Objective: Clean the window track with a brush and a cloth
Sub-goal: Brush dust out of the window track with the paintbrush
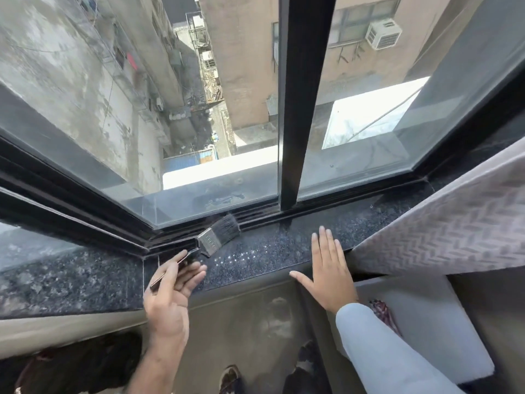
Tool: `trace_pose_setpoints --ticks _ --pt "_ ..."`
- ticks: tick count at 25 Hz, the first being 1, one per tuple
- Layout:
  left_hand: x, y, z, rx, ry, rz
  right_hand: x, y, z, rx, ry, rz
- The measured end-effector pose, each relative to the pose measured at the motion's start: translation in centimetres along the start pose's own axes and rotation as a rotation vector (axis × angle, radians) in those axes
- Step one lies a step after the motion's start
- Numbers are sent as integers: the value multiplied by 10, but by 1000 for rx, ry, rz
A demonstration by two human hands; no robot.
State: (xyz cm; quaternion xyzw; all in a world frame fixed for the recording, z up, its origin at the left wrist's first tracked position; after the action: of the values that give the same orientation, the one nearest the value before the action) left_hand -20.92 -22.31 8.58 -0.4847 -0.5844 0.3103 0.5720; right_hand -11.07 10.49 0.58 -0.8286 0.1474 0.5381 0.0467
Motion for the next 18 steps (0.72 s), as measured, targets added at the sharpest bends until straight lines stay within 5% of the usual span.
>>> trace_pose_setpoints --ticks 4,10,15,18 --pt "34 46 -11 -220 95 -144 16 -3 -17 23 18 -13" --pt "187 104 39 -406 494 -16 13 -6 -19 -26 64 -34" --pt "248 133 88 -412 553 485 11 -6 -19 -22 87 -8" --pt "258 125 106 -160 662 1074 10 -5 -21 -27 81 -11"
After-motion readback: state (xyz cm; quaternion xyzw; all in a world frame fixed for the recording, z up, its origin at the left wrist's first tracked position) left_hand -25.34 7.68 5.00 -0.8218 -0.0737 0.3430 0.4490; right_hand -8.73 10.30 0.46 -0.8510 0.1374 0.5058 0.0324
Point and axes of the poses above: each hand's wrist, its own z-axis towards the middle knuckle, its own x-axis out of the palm, y = z × x, the point moved 7 cm from there along z, towards the middle knuckle, and after that the axes turned 13 degrees about y, right-handed, at the moved point
